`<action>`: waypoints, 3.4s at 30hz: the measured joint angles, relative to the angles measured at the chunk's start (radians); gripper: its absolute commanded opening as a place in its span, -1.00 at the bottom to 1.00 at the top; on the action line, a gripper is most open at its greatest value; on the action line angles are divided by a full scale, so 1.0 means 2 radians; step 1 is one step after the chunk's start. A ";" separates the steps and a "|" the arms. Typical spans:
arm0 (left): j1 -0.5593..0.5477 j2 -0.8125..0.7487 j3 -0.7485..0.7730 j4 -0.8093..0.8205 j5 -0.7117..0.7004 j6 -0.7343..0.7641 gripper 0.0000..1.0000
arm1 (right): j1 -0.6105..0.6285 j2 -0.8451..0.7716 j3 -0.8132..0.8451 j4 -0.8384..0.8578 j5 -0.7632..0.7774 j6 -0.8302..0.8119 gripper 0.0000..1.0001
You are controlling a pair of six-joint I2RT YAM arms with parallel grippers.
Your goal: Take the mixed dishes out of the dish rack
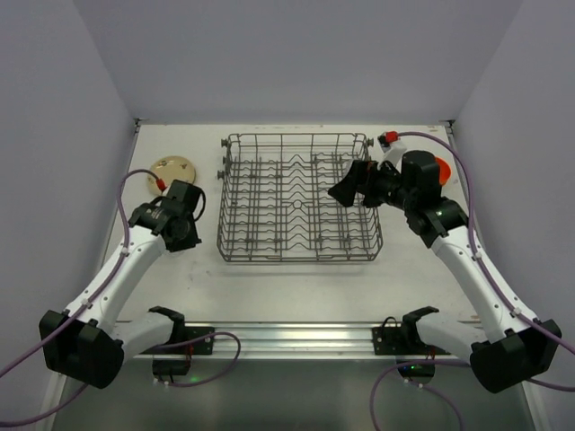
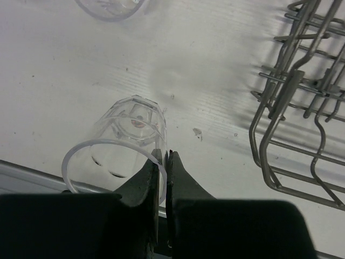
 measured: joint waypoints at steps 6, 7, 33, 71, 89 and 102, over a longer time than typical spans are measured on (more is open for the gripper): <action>0.018 0.054 -0.032 0.035 0.012 0.000 -1.00 | 0.000 -0.012 -0.004 0.001 0.000 -0.003 0.98; 0.019 0.066 -0.037 0.043 0.013 0.000 -1.00 | 0.000 -0.013 -0.006 0.000 0.000 -0.004 0.98; 0.062 0.137 -0.047 0.132 0.029 0.008 -0.28 | 0.000 -0.012 -0.015 0.004 0.000 -0.004 0.98; 0.062 -0.381 -0.121 0.289 0.195 0.116 1.00 | 0.002 0.368 0.315 -0.130 0.288 -0.061 0.80; 0.061 -0.382 -0.128 0.302 0.209 0.118 1.00 | 0.000 0.513 0.427 -0.202 0.344 -0.100 0.70; 0.059 -0.382 -0.129 0.302 0.210 0.118 1.00 | -0.001 0.546 0.441 -0.196 0.354 -0.111 0.56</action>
